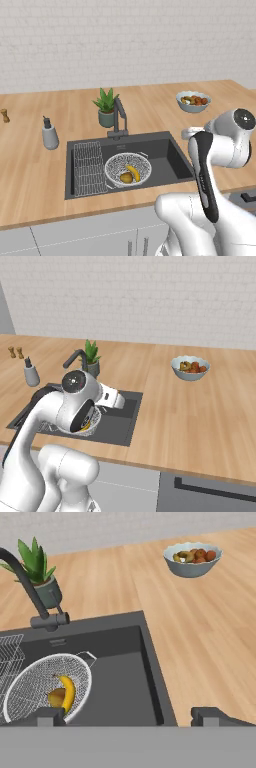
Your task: Put the colander in the sink, put the pear, banana in the colander, and turn on the sink faucet and pour water over the colander.
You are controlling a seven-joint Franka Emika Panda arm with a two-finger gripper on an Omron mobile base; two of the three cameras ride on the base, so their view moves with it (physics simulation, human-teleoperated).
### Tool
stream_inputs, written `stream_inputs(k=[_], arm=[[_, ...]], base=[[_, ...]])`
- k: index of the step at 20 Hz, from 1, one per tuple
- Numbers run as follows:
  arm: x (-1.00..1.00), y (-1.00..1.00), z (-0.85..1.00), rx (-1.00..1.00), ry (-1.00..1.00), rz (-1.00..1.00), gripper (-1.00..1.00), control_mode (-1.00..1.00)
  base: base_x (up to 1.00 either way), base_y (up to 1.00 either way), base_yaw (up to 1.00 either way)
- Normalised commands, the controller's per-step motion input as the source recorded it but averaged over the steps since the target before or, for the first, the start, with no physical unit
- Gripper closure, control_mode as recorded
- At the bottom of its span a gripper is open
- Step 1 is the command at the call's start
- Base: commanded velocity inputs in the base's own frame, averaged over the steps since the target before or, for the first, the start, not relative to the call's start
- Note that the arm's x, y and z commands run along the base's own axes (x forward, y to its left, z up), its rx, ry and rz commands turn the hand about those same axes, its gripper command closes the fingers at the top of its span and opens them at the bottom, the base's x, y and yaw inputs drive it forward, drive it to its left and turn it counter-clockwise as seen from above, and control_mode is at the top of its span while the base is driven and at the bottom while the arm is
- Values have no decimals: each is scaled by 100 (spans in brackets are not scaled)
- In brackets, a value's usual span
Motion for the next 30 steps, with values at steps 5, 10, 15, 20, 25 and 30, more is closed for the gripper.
stream_inputs(k=[5, 10, 15, 20, 25, 30], arm=[[-57, 0, 23, -2, 1, -2, -100, -100], [2, 5, 55, 0, 0, 1, -100, -100], [36, 10, 30, 0, 0, 14, -100, -100], [51, 13, 1, 0, 0, 26, -100, -100], [56, 18, 0, 0, -1, 33, -100, -100], [47, 25, 0, 0, 0, 27, -100, -100]], base=[[0, 0, 0], [0, 0, 0], [0, 0, 0], [0, 0, 0], [0, 0, 0], [0, 0, 0]])
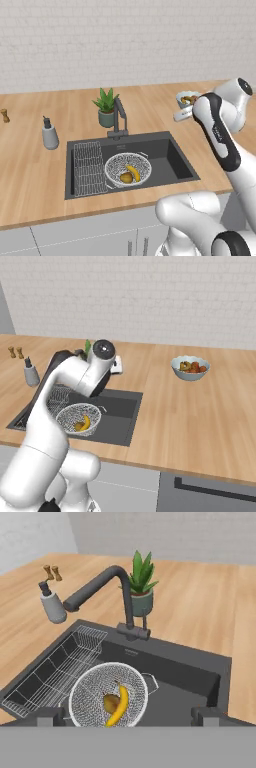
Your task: Put the colander in the sink, put the pear, banana in the colander, and turn on the sink faucet and pour water over the colander.
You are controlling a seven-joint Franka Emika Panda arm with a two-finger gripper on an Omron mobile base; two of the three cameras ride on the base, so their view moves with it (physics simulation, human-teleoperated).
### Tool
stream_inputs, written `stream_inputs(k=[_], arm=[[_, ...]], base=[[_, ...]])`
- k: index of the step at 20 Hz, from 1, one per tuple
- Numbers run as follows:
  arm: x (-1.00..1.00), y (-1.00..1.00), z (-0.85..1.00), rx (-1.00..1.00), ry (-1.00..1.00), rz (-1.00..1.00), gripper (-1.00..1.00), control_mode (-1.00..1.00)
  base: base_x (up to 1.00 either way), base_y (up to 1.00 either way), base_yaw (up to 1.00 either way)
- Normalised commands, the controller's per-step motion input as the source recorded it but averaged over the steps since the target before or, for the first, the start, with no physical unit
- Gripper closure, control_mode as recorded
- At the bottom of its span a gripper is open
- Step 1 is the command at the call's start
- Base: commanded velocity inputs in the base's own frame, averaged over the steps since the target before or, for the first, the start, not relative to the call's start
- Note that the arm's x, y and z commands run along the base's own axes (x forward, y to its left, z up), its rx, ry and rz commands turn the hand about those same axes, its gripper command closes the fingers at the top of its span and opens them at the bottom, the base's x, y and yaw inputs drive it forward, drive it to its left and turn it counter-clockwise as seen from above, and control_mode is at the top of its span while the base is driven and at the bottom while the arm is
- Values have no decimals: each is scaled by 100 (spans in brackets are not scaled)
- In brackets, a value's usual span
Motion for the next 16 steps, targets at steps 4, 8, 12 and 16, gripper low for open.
stream_inputs(k=[4, 8, 12, 16], arm=[[44, 31, -11, 0, 0, 24, -100, -100], [36, 13, -26, 3, 0, 16, -100, -100], [30, 2, -27, 9, 0, 7, -100, -100], [19, 0, -37, 18, 0, 0, -100, -100]], base=[[0, 0, 0], [0, 0, 0], [0, 0, 0], [0, 0, 0]])
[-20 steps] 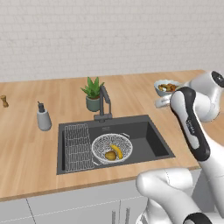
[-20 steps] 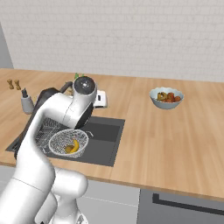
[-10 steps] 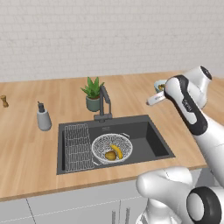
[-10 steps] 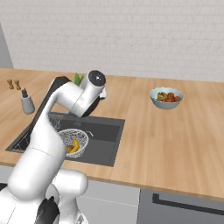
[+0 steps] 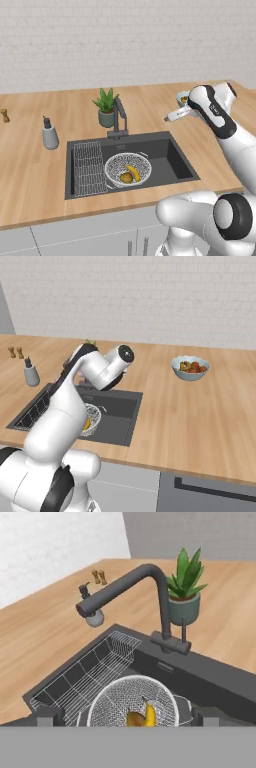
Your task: Put the colander in the sink, put the pear, banana in the colander, and turn on the sink faucet and pour water over the colander.
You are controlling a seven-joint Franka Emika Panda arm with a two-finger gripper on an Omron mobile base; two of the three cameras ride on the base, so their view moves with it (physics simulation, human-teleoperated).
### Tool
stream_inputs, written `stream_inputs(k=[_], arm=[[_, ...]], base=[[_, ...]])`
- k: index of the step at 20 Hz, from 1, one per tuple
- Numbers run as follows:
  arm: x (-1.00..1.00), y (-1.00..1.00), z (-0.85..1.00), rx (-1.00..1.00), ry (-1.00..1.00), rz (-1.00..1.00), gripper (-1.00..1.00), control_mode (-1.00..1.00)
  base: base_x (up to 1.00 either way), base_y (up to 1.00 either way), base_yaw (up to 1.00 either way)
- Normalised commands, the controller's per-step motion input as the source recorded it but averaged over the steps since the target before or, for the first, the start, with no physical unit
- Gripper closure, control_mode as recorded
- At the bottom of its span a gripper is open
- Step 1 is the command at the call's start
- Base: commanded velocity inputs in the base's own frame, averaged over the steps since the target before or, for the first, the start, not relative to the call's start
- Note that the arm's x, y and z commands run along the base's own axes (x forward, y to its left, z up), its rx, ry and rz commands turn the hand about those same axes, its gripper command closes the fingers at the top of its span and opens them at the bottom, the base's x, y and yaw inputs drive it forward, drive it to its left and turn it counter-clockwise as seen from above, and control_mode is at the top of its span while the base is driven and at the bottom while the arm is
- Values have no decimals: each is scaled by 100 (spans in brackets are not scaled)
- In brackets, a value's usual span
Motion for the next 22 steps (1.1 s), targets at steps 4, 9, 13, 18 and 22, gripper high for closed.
stream_inputs(k=[4, 9, 13, 18, 22], arm=[[3, 0, -19, 19, 0, -3, -100, -100], [0, 0, -2, 13, 10, -13, -100, -100], [0, 0, 0, 22, 39, -21, -100, -100], [0, -4, -7, 28, 55, -16, -100, -100], [0, -15, -9, 31, 57, -17, -100, -100]], base=[[0, 0, 0], [0, 0, 0], [0, 0, 0], [0, 0, 0], [0, 0, 0]])
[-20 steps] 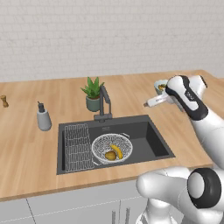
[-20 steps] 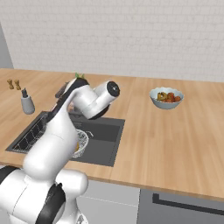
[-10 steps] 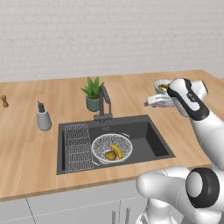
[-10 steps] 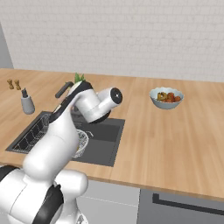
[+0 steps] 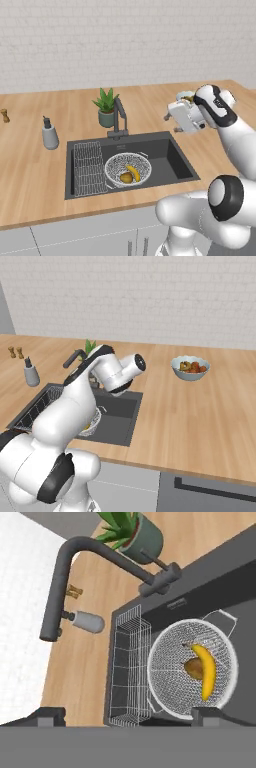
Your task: Put the colander in the sink, put the pear, banana in the colander, and turn on the sink faucet and pour water over the colander.
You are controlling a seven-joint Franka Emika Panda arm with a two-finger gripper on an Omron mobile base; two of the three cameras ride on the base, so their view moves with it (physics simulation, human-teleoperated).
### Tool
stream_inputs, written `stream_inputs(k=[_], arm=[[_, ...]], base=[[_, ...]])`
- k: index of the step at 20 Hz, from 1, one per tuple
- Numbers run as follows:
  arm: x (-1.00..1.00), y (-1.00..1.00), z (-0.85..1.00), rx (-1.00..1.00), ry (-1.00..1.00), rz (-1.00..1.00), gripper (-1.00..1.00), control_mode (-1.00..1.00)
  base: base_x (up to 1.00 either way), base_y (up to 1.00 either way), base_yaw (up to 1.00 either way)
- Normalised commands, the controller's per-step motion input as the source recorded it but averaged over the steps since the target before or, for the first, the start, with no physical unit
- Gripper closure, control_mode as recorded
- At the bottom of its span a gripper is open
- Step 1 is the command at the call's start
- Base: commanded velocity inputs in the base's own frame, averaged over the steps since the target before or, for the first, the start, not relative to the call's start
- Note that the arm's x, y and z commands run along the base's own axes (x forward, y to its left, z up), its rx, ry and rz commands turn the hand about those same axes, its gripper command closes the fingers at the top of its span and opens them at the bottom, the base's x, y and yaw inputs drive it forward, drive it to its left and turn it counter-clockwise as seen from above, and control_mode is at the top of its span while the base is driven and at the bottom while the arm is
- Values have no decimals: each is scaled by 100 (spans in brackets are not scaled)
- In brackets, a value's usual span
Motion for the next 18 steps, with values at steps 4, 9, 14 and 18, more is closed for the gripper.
stream_inputs(k=[4, 9, 14, 18], arm=[[0, -6, -17, 28, 56, -27, -100, -100], [0, 0, -23, 19, 60, -32, -100, -100], [6, 0, -39, 9, 56, -42, -100, -100], [20, 8, -21, 1, 19, -30, -100, -100]], base=[[0, 0, 0], [0, 0, 0], [0, 0, 0], [0, 0, 0]])
